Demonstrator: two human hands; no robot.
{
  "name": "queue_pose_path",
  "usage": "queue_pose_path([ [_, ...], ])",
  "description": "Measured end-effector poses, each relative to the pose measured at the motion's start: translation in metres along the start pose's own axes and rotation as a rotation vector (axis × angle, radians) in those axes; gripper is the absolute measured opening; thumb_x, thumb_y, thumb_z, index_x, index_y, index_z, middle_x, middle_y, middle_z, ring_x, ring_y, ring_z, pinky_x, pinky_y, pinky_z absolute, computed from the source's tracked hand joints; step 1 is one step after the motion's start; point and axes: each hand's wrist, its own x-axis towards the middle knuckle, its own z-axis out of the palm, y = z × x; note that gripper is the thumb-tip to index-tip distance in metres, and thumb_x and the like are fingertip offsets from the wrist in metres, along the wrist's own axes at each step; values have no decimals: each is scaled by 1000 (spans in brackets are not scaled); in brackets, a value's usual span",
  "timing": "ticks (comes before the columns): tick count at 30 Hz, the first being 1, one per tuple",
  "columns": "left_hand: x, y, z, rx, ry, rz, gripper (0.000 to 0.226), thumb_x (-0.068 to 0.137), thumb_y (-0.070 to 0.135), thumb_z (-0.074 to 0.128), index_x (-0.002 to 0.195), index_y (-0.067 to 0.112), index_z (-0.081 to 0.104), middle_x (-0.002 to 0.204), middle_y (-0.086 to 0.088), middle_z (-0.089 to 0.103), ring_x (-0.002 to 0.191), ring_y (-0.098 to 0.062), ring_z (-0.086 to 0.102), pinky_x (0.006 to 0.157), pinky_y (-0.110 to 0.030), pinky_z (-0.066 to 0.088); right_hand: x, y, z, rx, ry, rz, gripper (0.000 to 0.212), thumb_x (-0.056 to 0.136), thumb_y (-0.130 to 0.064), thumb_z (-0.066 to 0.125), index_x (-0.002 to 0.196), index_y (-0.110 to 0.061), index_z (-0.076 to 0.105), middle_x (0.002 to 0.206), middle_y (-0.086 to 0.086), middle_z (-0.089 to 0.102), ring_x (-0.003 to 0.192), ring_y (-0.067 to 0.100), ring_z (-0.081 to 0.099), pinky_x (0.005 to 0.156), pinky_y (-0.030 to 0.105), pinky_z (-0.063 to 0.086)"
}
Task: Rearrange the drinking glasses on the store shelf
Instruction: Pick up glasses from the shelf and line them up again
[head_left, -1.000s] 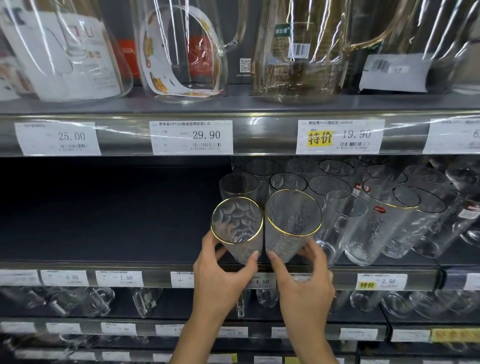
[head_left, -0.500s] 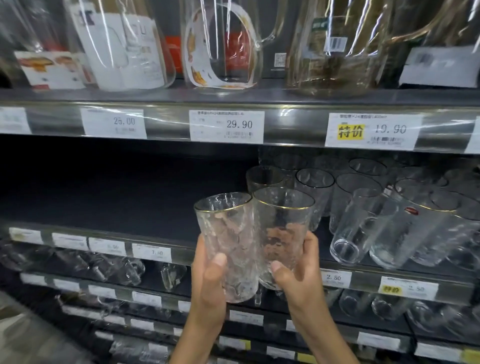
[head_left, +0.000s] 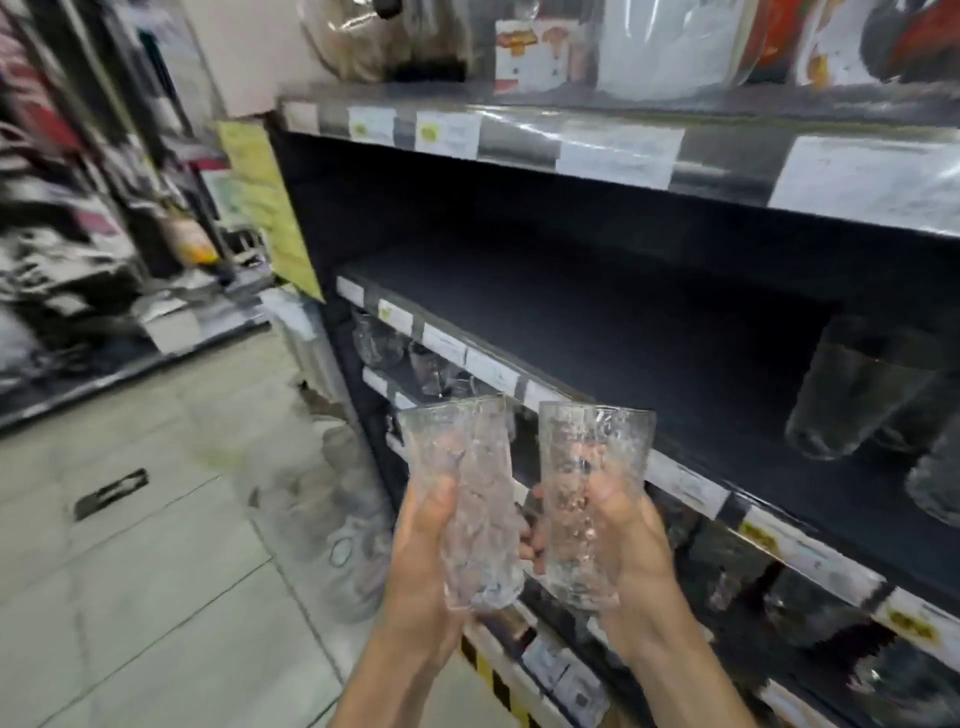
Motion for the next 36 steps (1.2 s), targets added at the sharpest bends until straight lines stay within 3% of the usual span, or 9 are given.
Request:
queue_pose_path([
  [2, -12, 16, -29, -1, 116, 70, 68, 67, 46, 80, 119, 6, 63, 88, -17, 74, 73, -28, 73, 62, -42, 62, 6, 17, 29, -7, -104, 80, 114, 41, -67, 90, 136, -16, 55, 130, 22, 61, 107, 38, 58, 89, 51, 48],
  [5, -33, 42, -71, 51, 283, 198, 106, 47, 61, 89, 134, 10, 56, 116, -17, 71, 102, -33, 71, 82, -49, 59, 8, 39, 79, -73, -255, 167, 108, 38, -65, 91, 132, -22, 59, 123, 13, 67, 109, 34, 65, 82, 48, 55],
  [10, -70, 83, -145, 6, 451, 354, 125, 39, 63, 91, 138, -1, 50, 100, -14, 71, 78, -26, 73, 62, -35, 58, 3, 75, 161, -106, -467, 203, 81, 48, -57, 85, 120, -27, 64, 98, -7, 77, 81, 15, 74, 66, 39, 56],
  [12, -82, 96, -173, 12, 494, 418, 123, 44, 62, 90, 138, -3, 47, 99, -18, 68, 75, -28, 71, 61, -35, 58, 1, 90, 188, -109, -525, 207, 90, 47, -60, 88, 125, -24, 62, 103, -1, 76, 88, 20, 73, 69, 40, 57],
  [16, -95, 119, -219, 72, 548, 498, 117, 52, 61, 87, 136, -8, 43, 93, -22, 64, 69, -30, 68, 57, -32, 55, -4, 117, 236, -142, -633, 224, 93, 50, -59, 84, 128, -14, 60, 110, 19, 71, 79, 37, 68, 63, 42, 59],
  [21, -90, 132, -261, 122, 595, 501, 115, 47, 60, 91, 130, -7, 49, 89, -16, 67, 69, -29, 68, 57, -30, 54, 8, 152, 275, -175, -670, 244, 100, 55, -60, 85, 138, -17, 52, 124, 12, 68, 101, 38, 70, 87, 59, 56],
  [27, -52, 153, -299, 142, 633, 471, 98, 52, 53, 91, 125, -1, 55, 88, -14, 70, 72, -28, 69, 63, -35, 56, 50, 180, 307, -207, -609, 234, 73, 61, -51, 79, 124, -17, 63, 112, 16, 71, 91, 39, 70, 77, 58, 58],
  [31, -6, 172, -326, 174, 616, 462, 71, 66, 41, 77, 126, 8, 56, 93, -11, 70, 78, -28, 68, 68, -38, 56, 97, 203, 330, -179, -565, 239, 88, 64, -61, 84, 139, -26, 53, 129, 7, 67, 118, 33, 63, 104, 65, 41],
  [36, 78, 204, -353, 228, 573, 438, 67, 68, 40, 75, 124, 8, 58, 94, -8, 71, 84, -27, 69, 72, -41, 56, 173, 217, 365, -193, -513, 210, 91, 61, -67, 83, 139, -33, 52, 135, -1, 63, 125, 27, 59, 109, 64, 34],
])
